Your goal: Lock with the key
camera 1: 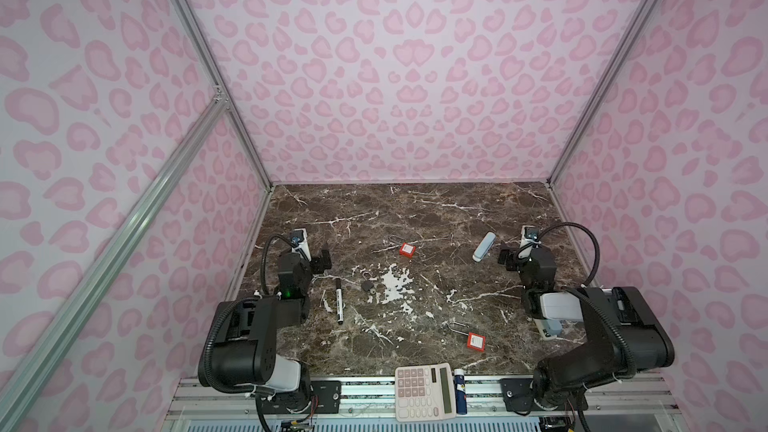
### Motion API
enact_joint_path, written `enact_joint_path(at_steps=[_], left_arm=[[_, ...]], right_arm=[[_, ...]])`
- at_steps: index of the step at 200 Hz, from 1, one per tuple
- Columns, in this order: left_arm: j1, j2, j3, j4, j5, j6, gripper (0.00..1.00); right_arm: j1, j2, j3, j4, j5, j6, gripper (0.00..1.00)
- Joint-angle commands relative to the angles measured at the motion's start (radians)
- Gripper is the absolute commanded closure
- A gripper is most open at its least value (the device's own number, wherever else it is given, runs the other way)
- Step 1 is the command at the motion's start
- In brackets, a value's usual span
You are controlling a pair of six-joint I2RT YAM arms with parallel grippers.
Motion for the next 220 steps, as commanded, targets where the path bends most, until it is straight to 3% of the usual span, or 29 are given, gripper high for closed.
enact_joint_path(at_steps=[1, 220], left_arm=[[0.001, -0.004, -0.001, 0.029, 0.007, 0.005, 0.02], [0.001, -0.005, 0.000, 0.028, 0.007, 0.004, 0.02]], right_arm=[[0.001, 0.001, 0.001, 0.002, -0.002, 0.005, 0.00], [-0.010, 0.002, 0.004, -0.003, -0.023, 0.011, 0.00]])
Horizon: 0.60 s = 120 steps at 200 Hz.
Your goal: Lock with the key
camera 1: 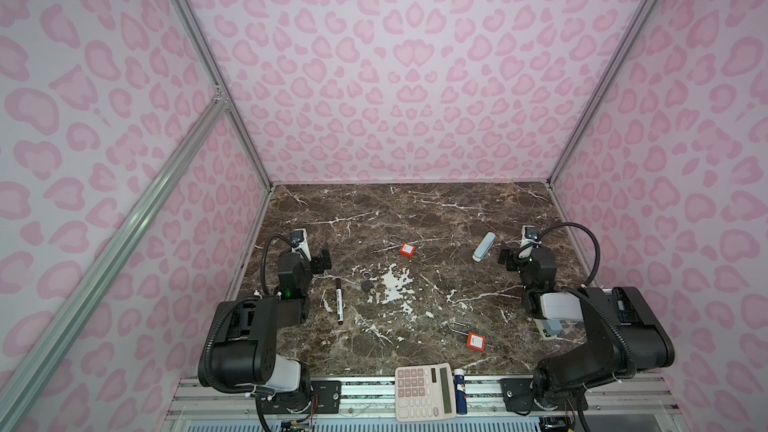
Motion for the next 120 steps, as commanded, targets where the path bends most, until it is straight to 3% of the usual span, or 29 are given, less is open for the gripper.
enact_joint_path(at_steps=[1, 28, 49, 82, 120], left_arm=[[0.000, -0.004, 0.000, 0.028, 0.008, 0.004, 0.02], [-0.001, -0.009, -0.003, 0.034, 0.004, 0.003, 0.03], [-0.009, -0.124, 0.094, -0.229, -0.030, 0.003, 0.03], [-0.022, -0.249, 0.295, -0.604, -0.080, -0.051, 0.03], [-0.056, -0.281, 0.404, -0.893, -0.092, -0.223, 0.00]], right_arm=[[-0.006, 0.002, 0.004, -0.002, -0.019, 0.011, 0.00], [-0.005, 0.001, 0.002, 0.001, -0.019, 0.011, 0.00], [-0.001, -0.058, -0.035, 0.056, -0.042, -0.005, 0.00], [0.084, -0.335, 0.099, -0.425, -0.064, -0.045, 0.00], [0.332, -0.401, 0.226, -0.667, -0.008, -0.040, 0.00]])
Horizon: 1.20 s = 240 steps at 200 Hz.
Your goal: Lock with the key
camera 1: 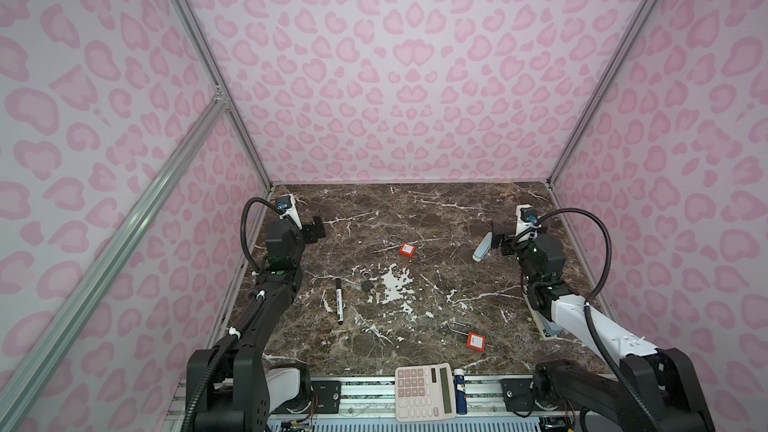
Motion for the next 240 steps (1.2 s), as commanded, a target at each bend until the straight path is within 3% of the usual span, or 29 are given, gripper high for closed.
enact_joint_path(at_steps=[1, 39, 76, 97, 130, 156, 240], left_arm=[[-0.023, -0.018, 0.027, -0.275, -0.025, -0.133, 0.00], [-0.057, -0.071, -0.018, -0.382, 0.080, -0.269, 0.02], [-0.057, -0.150, -0.068, -0.440, 0.135, -0.294, 0.01], [-0.049, -0.174, -0.087, -0.487, 0.112, -0.271, 0.00], [-0.013, -0.197, -0.110, -0.493, 0.193, -0.329, 0.00], [0.002, -0.180, -0.107, -0.506, 0.266, -0.360, 0.00], [0.009, -0.173, -0.152, -0.496, 0.339, -0.420, 0.00]], right_arm=[[0.127, -0.002, 0.048, -0.250, 0.031, 0.006, 0.00], [0.429, 0.160, 0.135, -0.303, 0.091, 0.058, 0.00], [0.598, 0.392, 0.286, -0.313, 0.080, 0.160, 0.00], [0.672, 0.504, 0.360, -0.267, 0.049, 0.220, 0.02], [0.716, 0.680, 0.498, -0.284, -0.025, 0.266, 0.11], [0.734, 0.780, 0.593, -0.354, -0.047, 0.250, 0.13], [0.771, 0.907, 0.717, -0.471, -0.098, 0.184, 0.18]])
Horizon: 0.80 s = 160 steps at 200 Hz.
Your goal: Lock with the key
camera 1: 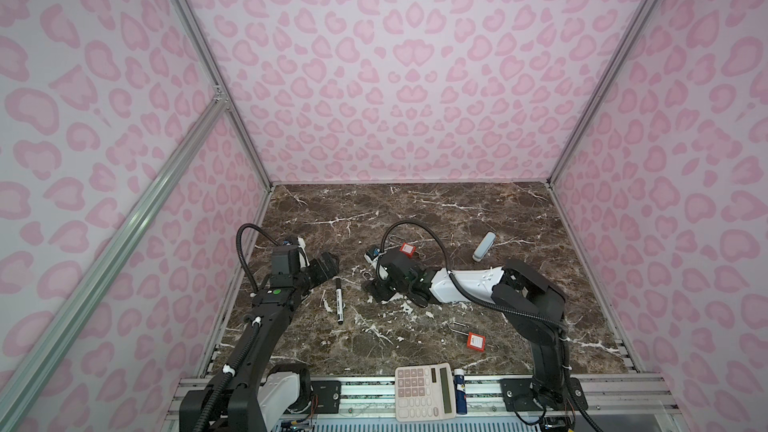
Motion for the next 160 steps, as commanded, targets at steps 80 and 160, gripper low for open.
enact_joint_path(at_steps=[80, 160], left_arm=[[0.002, 0.017, -0.002, 0.013, 0.086, -0.040, 0.03], [0.001, 0.003, -0.008, 0.008, 0.088, -0.054, 0.07]], right_arm=[[0.016, 0.116, 0.148, -0.145, -0.035, -0.035, 0.29], [0.016, 0.149, 0.171, -0.169, -0.034, -0.048, 0.50]])
